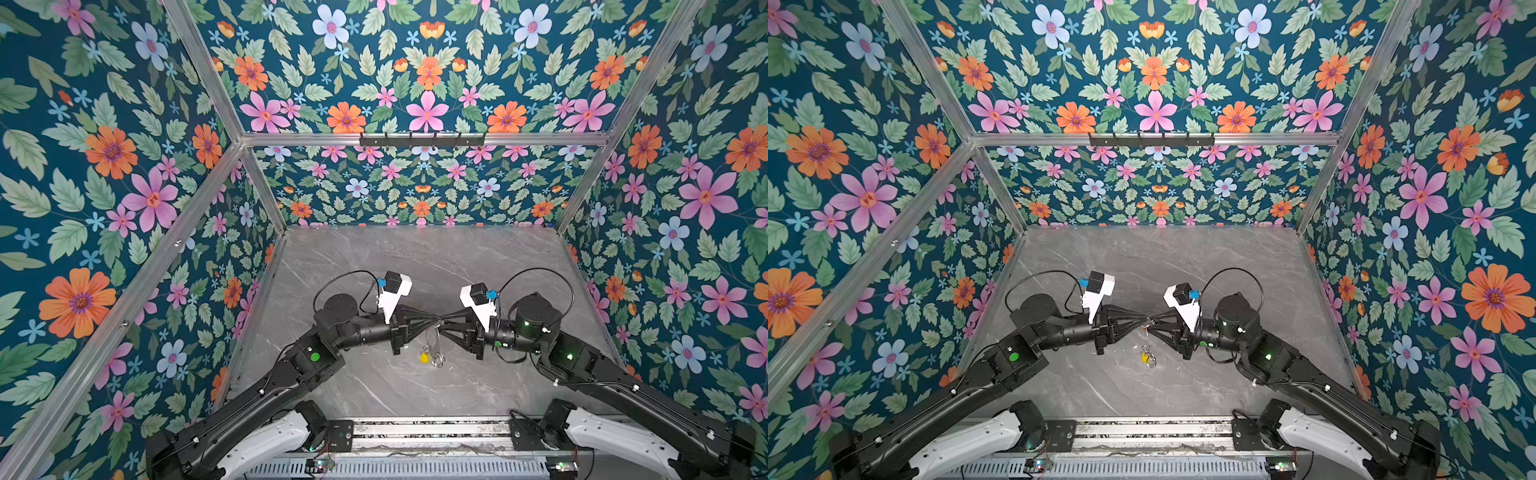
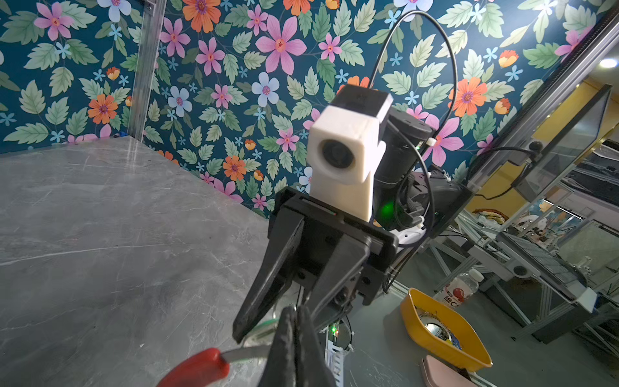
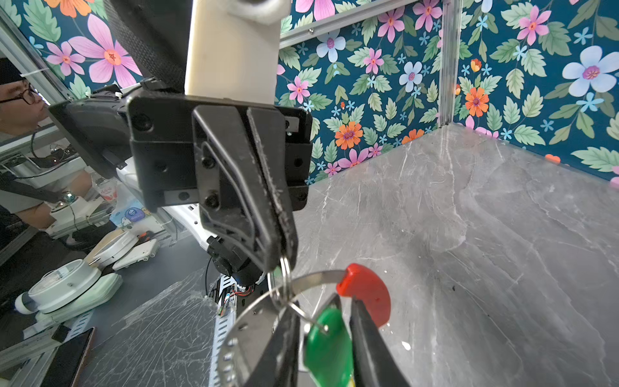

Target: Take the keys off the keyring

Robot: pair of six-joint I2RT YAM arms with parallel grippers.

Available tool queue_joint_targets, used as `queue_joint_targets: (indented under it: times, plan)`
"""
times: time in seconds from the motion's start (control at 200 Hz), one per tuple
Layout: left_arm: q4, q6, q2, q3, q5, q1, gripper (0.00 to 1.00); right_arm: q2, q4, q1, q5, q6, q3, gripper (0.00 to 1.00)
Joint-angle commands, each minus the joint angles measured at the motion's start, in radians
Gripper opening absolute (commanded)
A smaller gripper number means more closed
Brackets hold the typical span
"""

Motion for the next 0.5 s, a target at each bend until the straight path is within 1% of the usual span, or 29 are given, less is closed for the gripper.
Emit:
queue_joint_targets:
  times: [0.0,0.18,0.395,0.495]
  plan:
    - [0.061,-0.007,-0.009,-0.005,-0.007,0.0,0.0,0.005,0.004,0.008,0.009,-0.022,0.013,0.19]
    - [0.097,-0.029,-0.023,-0.029,-0.05,0.001,0.0,0.021,-0.032,0.035,0.026,-0.053,0.036,0.0]
    - [0.169,-0.044,-0.055,-0.078,-0.117,0.0,0.0,0.03,-0.056,0.051,0.026,-0.071,0.06,0.0]
    - [0.213,-0.049,-0.063,-0.104,-0.148,0.0,0.0,0.045,-0.08,0.078,0.051,-0.096,0.082,0.0]
